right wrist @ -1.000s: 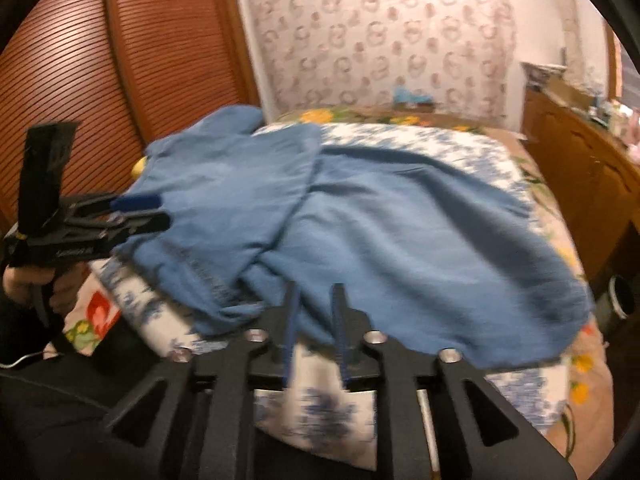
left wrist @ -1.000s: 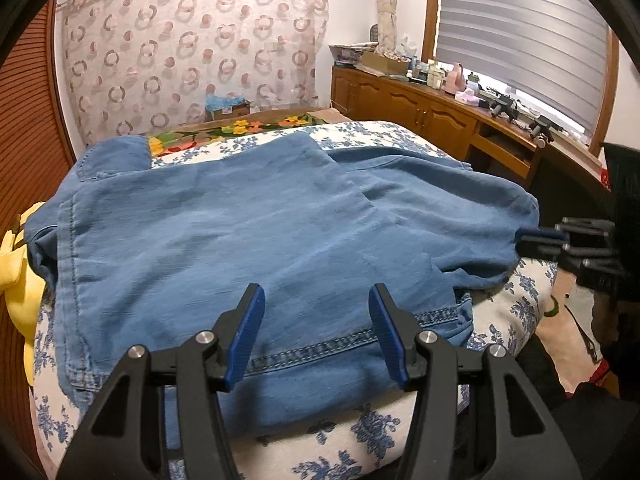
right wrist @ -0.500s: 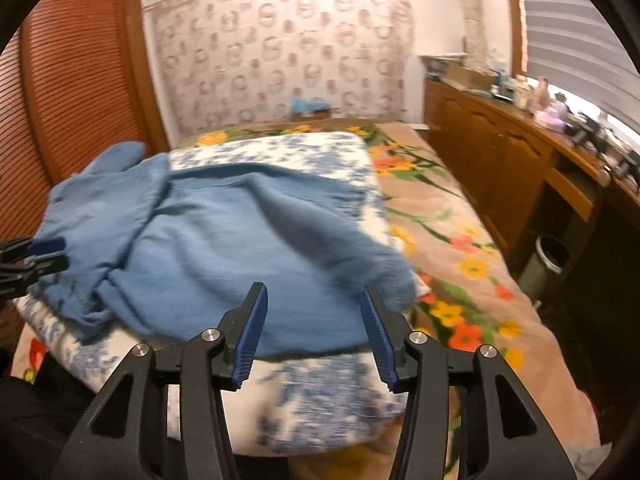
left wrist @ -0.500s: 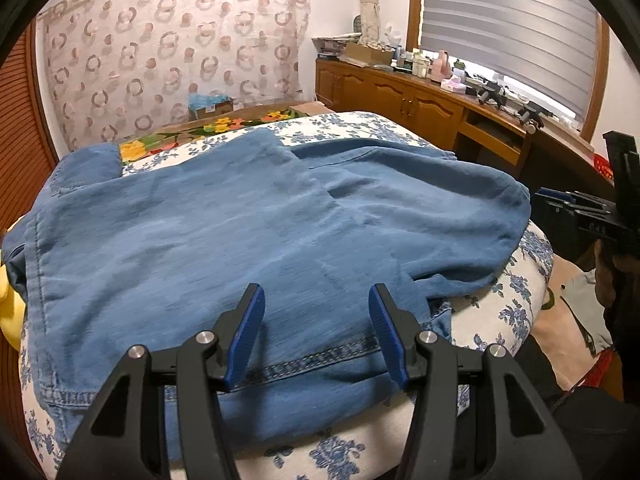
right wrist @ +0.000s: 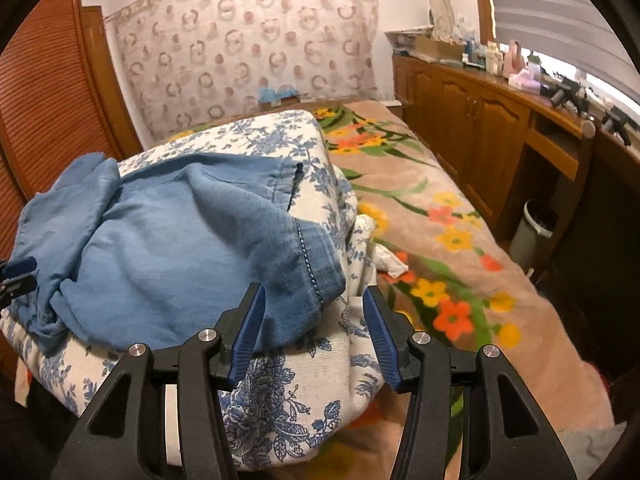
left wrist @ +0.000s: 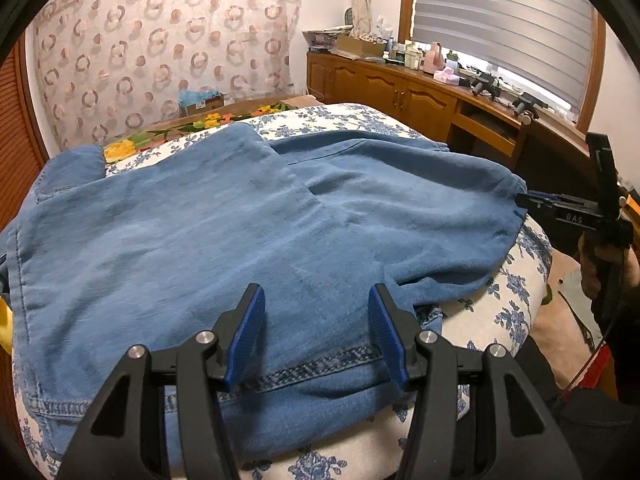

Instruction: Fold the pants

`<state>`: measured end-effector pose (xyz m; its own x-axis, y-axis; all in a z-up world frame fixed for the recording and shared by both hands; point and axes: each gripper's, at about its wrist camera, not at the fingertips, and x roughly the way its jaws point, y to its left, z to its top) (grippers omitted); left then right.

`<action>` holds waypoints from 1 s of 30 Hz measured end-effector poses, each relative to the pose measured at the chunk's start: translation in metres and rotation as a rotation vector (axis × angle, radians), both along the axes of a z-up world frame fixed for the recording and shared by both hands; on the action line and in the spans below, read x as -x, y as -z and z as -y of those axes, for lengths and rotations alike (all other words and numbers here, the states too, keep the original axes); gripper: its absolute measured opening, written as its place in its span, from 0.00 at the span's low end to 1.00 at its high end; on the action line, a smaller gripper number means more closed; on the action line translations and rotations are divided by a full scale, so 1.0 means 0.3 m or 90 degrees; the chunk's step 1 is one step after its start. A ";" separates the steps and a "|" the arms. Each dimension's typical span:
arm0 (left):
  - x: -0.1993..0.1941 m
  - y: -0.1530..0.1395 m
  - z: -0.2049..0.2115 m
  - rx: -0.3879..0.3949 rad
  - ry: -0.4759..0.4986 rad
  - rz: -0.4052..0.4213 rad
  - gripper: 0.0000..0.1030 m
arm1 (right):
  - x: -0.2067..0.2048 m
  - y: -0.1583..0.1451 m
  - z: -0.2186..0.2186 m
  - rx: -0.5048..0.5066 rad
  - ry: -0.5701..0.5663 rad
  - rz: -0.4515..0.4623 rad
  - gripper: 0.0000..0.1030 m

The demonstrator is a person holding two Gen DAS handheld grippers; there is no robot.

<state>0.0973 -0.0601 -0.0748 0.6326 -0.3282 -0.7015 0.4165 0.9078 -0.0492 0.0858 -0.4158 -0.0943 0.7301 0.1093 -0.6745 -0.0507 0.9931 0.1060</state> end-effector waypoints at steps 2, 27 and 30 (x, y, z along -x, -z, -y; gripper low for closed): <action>-0.009 0.003 0.006 0.001 0.001 -0.002 0.52 | -0.001 0.006 -0.002 -0.003 -0.003 -0.002 0.50; -0.020 -0.014 0.017 0.015 -0.003 0.002 0.52 | -0.016 -0.025 -0.031 0.006 -0.023 0.036 0.15; -0.017 -0.019 0.009 0.019 -0.008 0.004 0.52 | -0.011 -0.057 -0.039 0.003 -0.027 0.053 0.15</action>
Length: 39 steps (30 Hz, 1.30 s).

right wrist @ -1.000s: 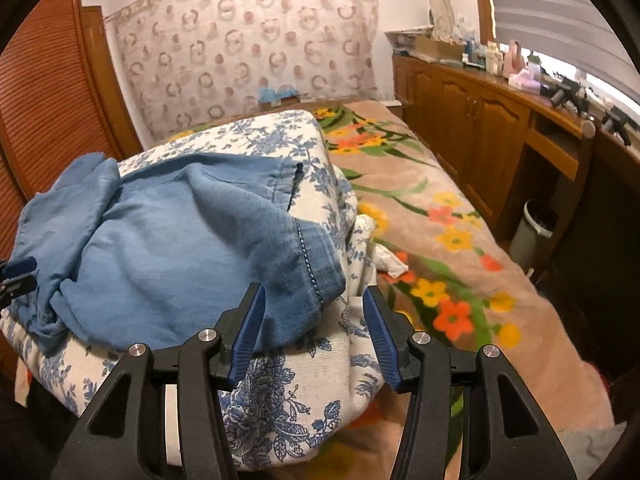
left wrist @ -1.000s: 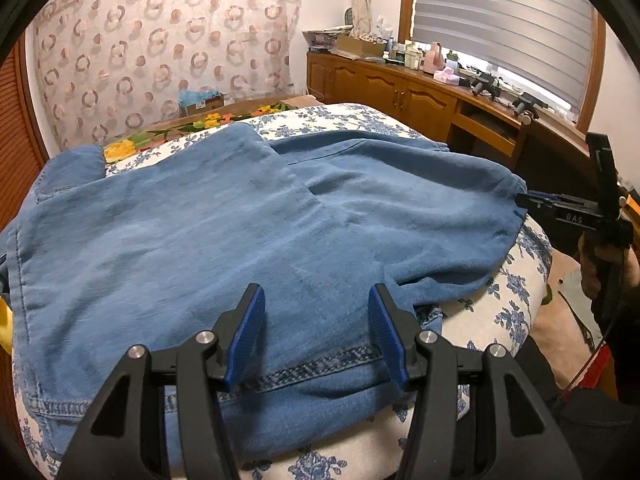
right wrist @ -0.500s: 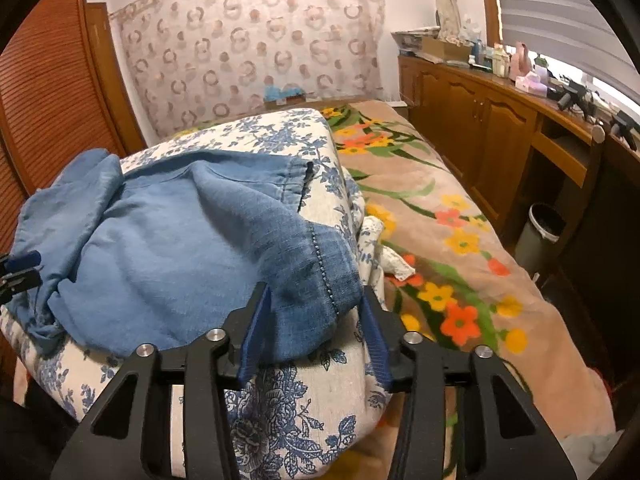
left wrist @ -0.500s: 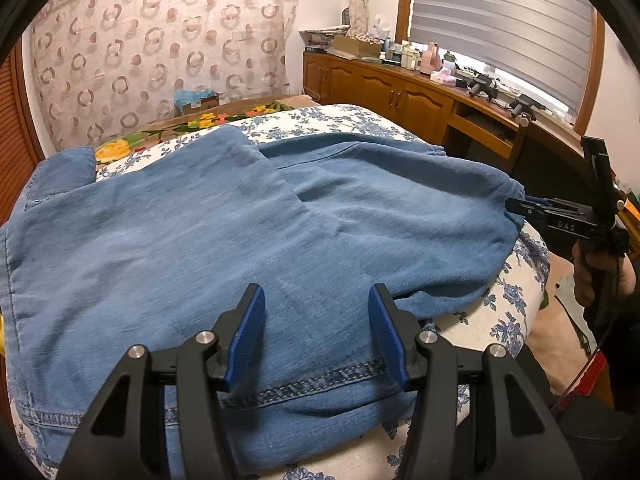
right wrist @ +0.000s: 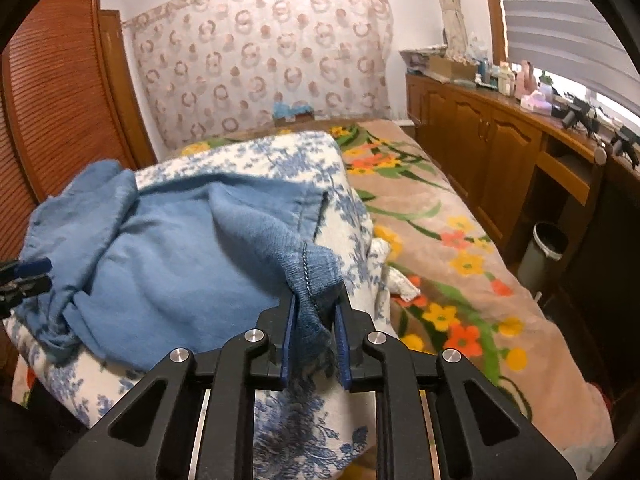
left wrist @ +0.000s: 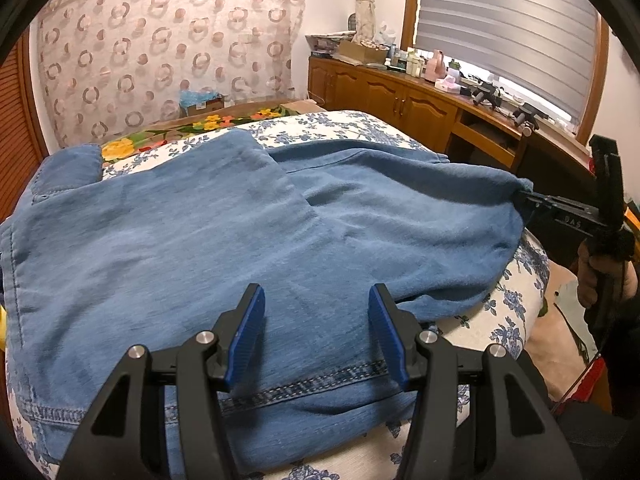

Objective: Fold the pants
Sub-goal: 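Grasp the leg hem with the right gripper and fold it over the jeans, then open the right gripper to release the leg hem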

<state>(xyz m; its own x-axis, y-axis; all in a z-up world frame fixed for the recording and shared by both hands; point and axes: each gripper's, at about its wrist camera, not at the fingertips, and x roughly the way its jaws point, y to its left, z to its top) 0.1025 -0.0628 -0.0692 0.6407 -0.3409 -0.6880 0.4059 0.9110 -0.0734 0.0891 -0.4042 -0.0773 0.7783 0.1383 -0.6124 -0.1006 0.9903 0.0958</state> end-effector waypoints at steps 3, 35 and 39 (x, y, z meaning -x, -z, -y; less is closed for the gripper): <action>0.003 -0.002 -0.016 0.004 -0.005 0.004 0.52 | 0.005 -0.034 -0.019 -0.002 -0.009 0.015 0.14; 0.069 -0.036 -0.280 0.059 -0.103 0.037 0.52 | -0.070 -0.299 -0.832 0.044 -0.388 0.060 0.28; 0.064 -0.031 -0.277 0.062 -0.104 0.035 0.52 | -0.061 -0.287 -0.777 0.031 -0.378 0.057 0.43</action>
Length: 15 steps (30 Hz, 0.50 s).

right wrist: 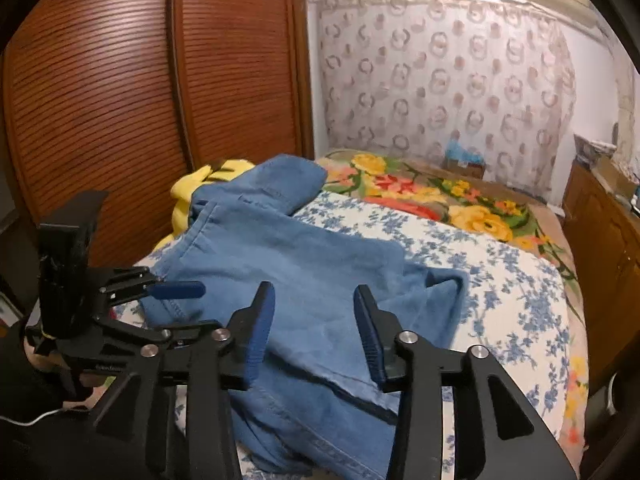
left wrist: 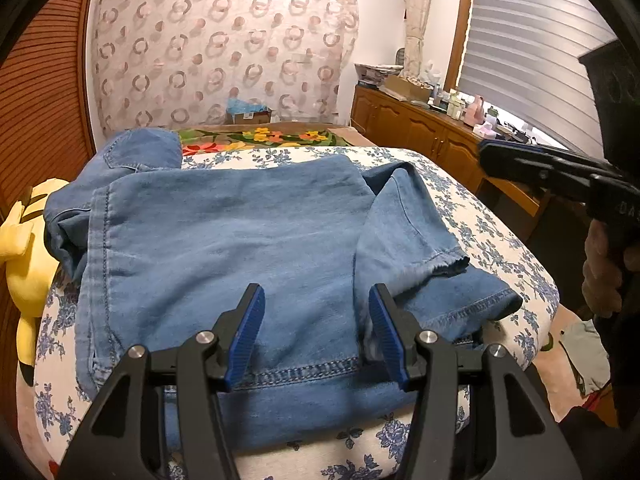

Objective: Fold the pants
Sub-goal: 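Open the right gripper to release the leg hem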

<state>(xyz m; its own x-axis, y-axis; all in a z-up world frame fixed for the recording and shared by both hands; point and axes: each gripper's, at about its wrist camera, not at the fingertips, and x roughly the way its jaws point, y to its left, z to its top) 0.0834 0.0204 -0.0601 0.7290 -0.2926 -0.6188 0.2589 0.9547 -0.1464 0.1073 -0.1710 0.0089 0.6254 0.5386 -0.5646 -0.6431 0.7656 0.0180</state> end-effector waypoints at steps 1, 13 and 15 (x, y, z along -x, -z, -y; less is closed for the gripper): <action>0.001 0.000 -0.004 0.000 0.001 0.001 0.52 | 0.000 -0.001 0.023 -0.002 0.010 0.003 0.43; -0.021 0.056 0.075 -0.006 0.042 -0.032 0.52 | -0.135 0.245 0.174 0.028 0.113 -0.097 0.46; -0.027 0.070 0.077 -0.007 0.043 -0.040 0.52 | -0.133 0.276 0.176 0.025 0.114 -0.114 0.45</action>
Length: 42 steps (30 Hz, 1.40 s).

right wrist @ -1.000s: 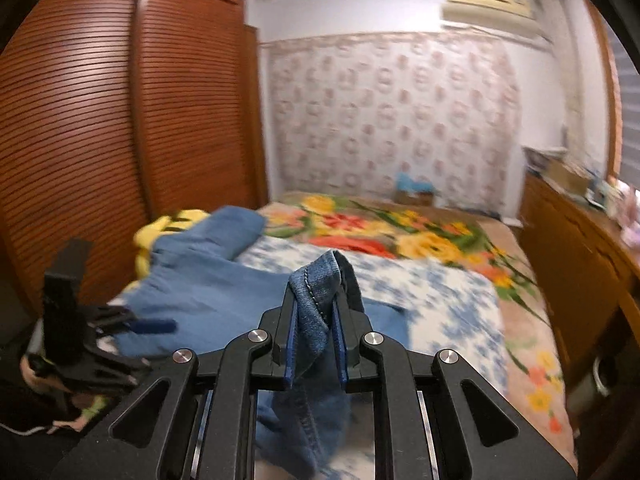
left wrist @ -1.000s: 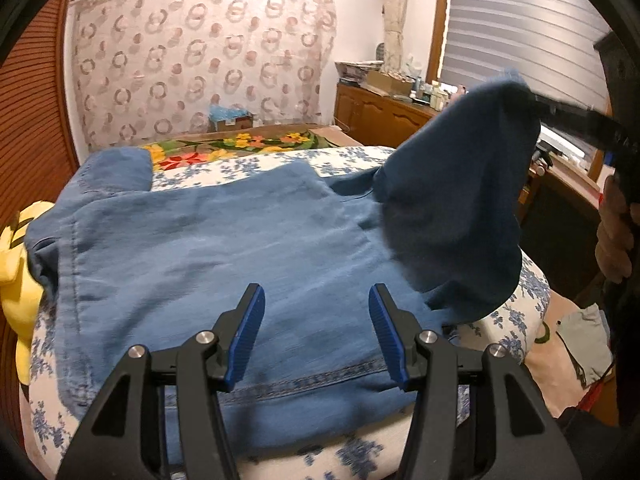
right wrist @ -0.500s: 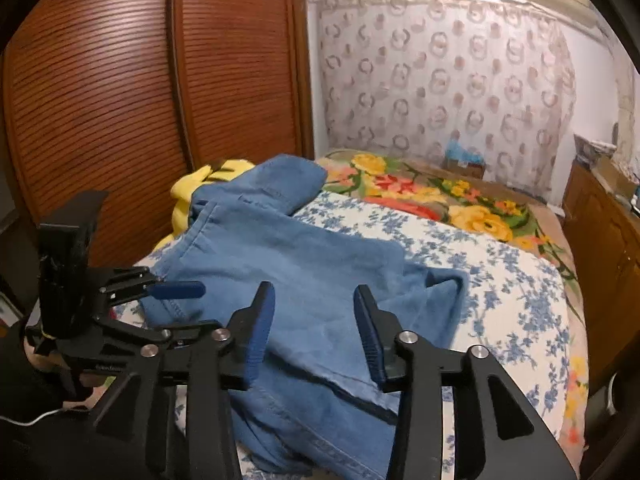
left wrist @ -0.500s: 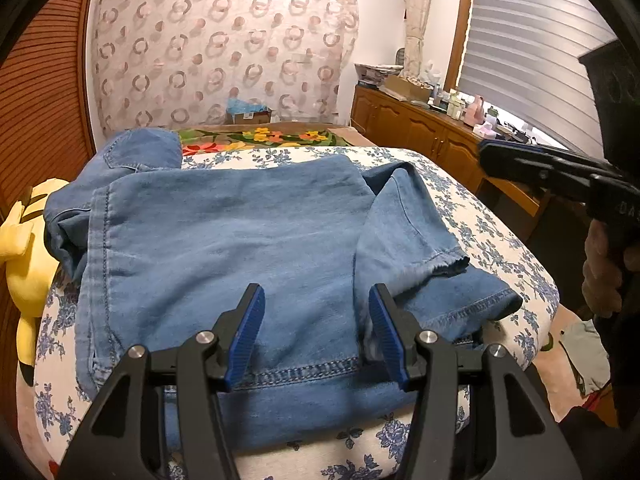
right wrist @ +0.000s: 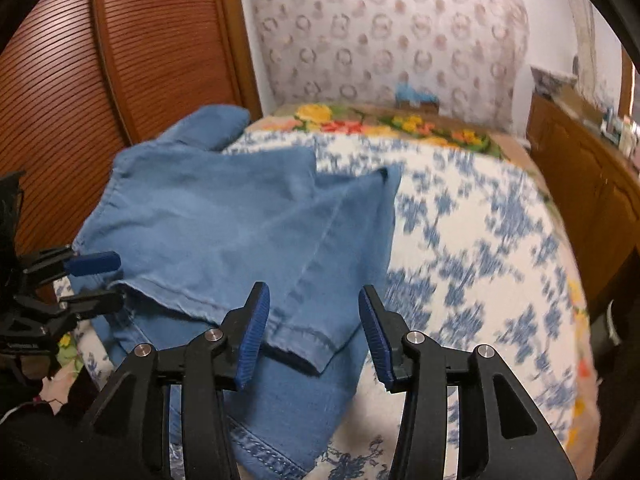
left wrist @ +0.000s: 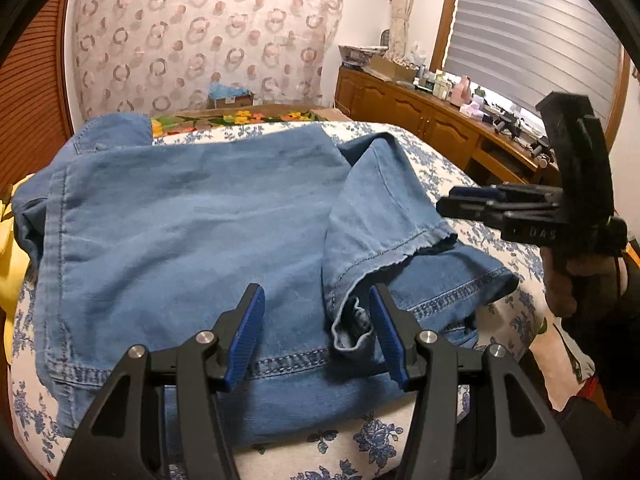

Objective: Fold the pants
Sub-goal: 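Open the right gripper to release the leg hem, then grip the jeans edge with the left gripper while the right gripper grips the leg and lifts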

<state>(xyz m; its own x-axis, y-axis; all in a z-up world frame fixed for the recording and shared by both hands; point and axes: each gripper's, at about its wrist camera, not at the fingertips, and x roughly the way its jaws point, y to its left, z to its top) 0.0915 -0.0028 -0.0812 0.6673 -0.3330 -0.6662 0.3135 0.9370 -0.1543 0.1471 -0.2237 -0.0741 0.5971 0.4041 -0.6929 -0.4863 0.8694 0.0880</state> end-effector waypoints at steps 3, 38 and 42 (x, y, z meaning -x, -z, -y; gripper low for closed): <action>-0.004 0.014 0.011 -0.003 0.006 -0.006 0.52 | 0.000 0.041 0.002 -0.001 0.002 -0.020 0.45; 0.166 -0.307 -0.185 0.054 0.003 0.155 0.03 | -0.025 -0.514 -0.335 -0.053 -0.142 0.202 0.03; 0.182 -0.308 -0.277 0.055 -0.035 0.155 0.03 | -0.073 -0.520 -0.492 -0.048 -0.180 0.193 0.03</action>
